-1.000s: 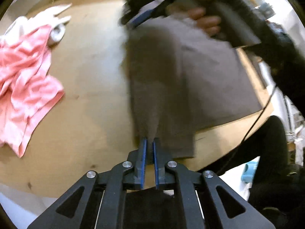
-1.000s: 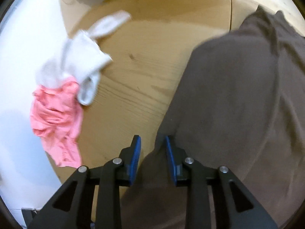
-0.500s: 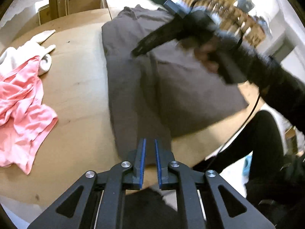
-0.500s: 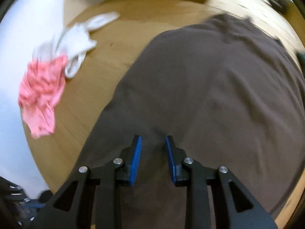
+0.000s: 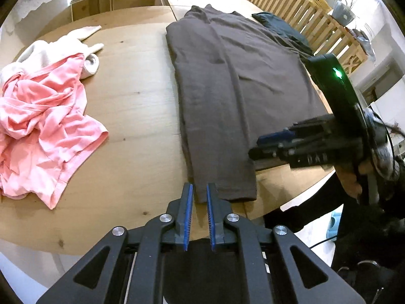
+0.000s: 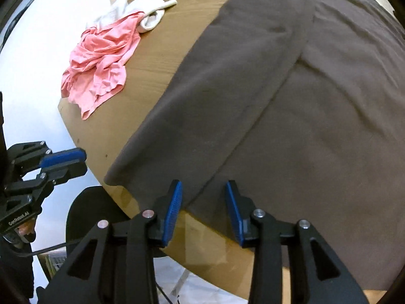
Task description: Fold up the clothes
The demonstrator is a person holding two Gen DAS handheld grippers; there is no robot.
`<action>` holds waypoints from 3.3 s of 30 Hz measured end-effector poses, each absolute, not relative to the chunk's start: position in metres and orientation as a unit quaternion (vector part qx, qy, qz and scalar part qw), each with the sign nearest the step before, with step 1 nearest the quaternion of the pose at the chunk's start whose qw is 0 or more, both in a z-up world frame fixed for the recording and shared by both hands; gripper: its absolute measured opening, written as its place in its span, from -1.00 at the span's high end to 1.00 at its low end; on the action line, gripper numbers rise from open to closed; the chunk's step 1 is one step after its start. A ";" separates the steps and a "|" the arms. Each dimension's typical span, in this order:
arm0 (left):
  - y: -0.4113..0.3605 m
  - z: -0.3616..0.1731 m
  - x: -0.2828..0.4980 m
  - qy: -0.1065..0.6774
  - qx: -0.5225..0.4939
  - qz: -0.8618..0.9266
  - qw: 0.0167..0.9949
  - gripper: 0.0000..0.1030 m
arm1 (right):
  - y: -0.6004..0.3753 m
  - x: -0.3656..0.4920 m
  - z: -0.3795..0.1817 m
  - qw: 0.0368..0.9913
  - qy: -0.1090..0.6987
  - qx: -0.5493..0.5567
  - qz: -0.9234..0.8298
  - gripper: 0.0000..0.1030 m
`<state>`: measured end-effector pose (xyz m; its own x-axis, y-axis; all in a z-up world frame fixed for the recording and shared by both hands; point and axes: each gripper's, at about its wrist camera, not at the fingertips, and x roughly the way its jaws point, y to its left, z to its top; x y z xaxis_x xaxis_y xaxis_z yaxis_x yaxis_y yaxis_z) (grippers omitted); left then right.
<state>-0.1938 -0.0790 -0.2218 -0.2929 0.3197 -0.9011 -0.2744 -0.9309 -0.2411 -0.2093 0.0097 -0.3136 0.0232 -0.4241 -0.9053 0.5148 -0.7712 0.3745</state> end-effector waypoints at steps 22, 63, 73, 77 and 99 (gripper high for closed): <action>-0.085 -0.208 -0.196 -0.017 -0.547 0.815 0.190 0.77 | 0.015 -0.197 -0.325 0.339 -0.005 0.674 -0.656 0.62; -0.072 -0.226 -0.188 0.052 -0.582 0.794 0.168 0.75 | -0.010 -0.202 -0.325 0.283 0.138 0.621 -0.718 0.72; -0.048 -0.241 -0.216 0.017 -0.571 0.794 0.209 0.70 | -0.001 -0.201 -0.317 0.301 0.116 0.616 -0.719 0.71; -0.044 -0.266 -0.227 0.043 -0.594 0.780 0.192 0.74 | 0.032 -0.214 -0.302 0.293 0.085 0.626 -0.718 0.71; 0.035 -0.264 -0.268 0.128 -0.568 0.783 0.217 0.68 | 0.189 -0.213 -0.313 0.177 0.130 0.621 -0.752 0.49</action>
<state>-0.2677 0.0354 -0.2644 -0.2604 0.1938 -0.9458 -0.4847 -0.8735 -0.0455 -0.2130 0.1891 -0.3127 -0.1654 -0.1055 -0.9806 0.4278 -0.9035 0.0250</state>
